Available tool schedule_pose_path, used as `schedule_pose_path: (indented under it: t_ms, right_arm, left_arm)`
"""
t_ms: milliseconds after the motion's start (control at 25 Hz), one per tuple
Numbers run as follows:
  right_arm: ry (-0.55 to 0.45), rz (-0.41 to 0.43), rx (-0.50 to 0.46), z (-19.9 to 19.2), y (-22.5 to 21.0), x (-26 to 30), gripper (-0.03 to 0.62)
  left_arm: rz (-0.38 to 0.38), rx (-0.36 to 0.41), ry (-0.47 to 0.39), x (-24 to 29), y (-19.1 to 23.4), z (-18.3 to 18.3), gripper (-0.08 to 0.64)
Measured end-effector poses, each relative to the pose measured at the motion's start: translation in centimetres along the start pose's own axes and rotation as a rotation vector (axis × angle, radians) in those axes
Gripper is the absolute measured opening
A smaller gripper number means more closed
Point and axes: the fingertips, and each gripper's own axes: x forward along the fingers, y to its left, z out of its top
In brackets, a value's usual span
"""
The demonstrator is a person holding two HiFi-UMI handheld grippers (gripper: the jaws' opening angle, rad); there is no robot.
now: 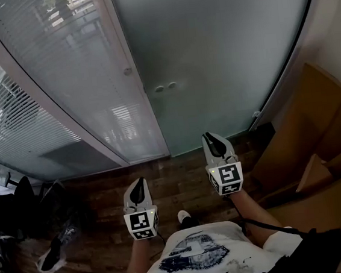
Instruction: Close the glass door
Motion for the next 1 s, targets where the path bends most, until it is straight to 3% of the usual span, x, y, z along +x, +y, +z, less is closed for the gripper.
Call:
schedule_pose_path:
  t_ms: [480, 1000]
  right_arm:
    - [0.029, 0.087, 0.049, -3.2, -2.8, -11.5, 0.021]
    - [0.007, 0.181, 0.076, -4.6, -5.5, -23.2, 0.009]
  left_arm:
    - [0.076, 0.042, -0.075, -5.6, -8.3, 1.2, 0.002]
    - [0.164, 0.018, -0.099, -12.6, -18.2, 1.3, 0.002]
